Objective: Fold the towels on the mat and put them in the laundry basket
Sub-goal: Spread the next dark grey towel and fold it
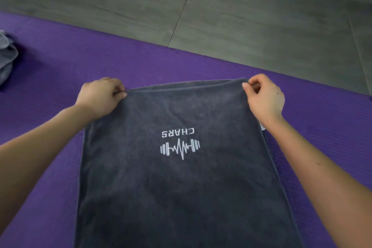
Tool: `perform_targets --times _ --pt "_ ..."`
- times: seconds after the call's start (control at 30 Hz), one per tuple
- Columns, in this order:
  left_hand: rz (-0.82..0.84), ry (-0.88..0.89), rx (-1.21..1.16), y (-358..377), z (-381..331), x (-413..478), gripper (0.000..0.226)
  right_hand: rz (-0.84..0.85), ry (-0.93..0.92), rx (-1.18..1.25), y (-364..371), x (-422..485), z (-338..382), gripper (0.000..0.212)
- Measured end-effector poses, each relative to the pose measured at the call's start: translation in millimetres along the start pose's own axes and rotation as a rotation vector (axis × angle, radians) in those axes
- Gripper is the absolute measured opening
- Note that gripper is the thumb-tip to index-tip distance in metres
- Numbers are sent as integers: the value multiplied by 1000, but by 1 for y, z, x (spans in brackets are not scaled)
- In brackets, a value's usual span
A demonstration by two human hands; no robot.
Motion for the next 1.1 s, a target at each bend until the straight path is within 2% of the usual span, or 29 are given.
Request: perform_targets --times 0.1,0.17,0.23,0.3,0.37,0.47,0.53,0.6,0.67,0.7,0.8,0.87,0.93,0.97,1.03,1.1 --pt "-89 15 -93 -5 0 5 16 -37 29 -10 3 10 1 17" --pt "-31 5 -57 4 3 7 17 40 24 -116 14 15 0 17" --pt "16 -58 -63 14 8 4 20 87 13 -178 20 16 0 19" --pt "-51 -137 -70 16 11 -3 29 64 -7 -215 19 13 2 22" --pt "-210 -127 23 12 5 -19 36 -38 -98 -290 10 1 4 27" --pt "-362 67 29 10 -19 -61 30 -164 -393 -287 0 -45 12 33" --pt "-286 266 8 23 -39 -97 36 -84 -599 -271 0 -91 13 39" --pt "-101 412 44 46 -52 -133 46 79 -738 -320 4 -133 5 45" --pt "98 414 129 63 -54 -159 56 212 -764 -414 5 -157 -14 49" --pt "141 378 163 68 -51 -167 58 259 -743 -462 3 -162 -24 51" --pt "188 257 261 59 -57 -180 57 340 -640 -526 -13 -170 -40 54" --pt "176 290 287 49 -74 -198 51 335 -633 -533 -28 -183 -42 54" --pt "120 505 249 44 -87 -232 40 304 -755 -488 -47 -205 -47 51" --pt "142 626 235 43 -90 -253 36 295 -859 -427 -58 -220 -53 48" --pt "312 800 278 41 -89 -294 34 333 -1082 -283 -80 -250 -71 40" --pt "472 905 367 51 -74 -328 39 444 -1247 -247 -96 -279 -91 38"
Point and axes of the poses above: each hand's wrist, its own x-axis towards the middle knuckle, its own y-axis out of the palm, z = x × y, the point moved 1 cm from there along x, towards the middle knuckle, and after that the axes turned 7 degrees about -x, right-handed, at the moved point
